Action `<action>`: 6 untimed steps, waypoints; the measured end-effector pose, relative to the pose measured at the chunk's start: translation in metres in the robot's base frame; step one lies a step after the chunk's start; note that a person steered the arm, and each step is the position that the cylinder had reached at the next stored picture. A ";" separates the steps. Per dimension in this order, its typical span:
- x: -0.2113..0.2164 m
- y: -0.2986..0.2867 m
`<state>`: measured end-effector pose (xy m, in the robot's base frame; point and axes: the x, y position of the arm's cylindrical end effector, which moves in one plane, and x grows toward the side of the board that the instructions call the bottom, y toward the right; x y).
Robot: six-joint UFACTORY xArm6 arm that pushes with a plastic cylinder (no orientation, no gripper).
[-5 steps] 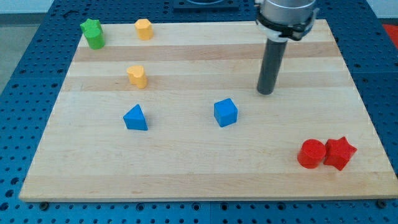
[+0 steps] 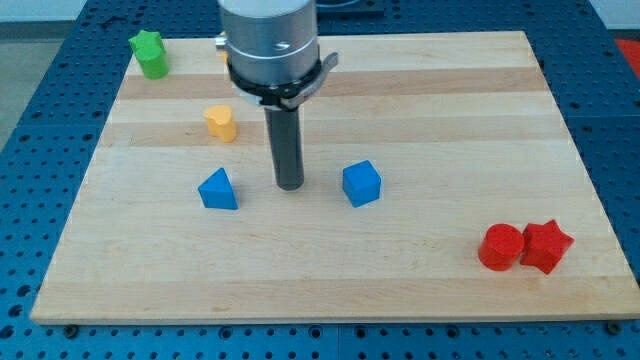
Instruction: Push the blue cube towards the bottom center
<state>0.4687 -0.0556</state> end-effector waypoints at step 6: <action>0.024 0.034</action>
<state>0.4927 -0.0221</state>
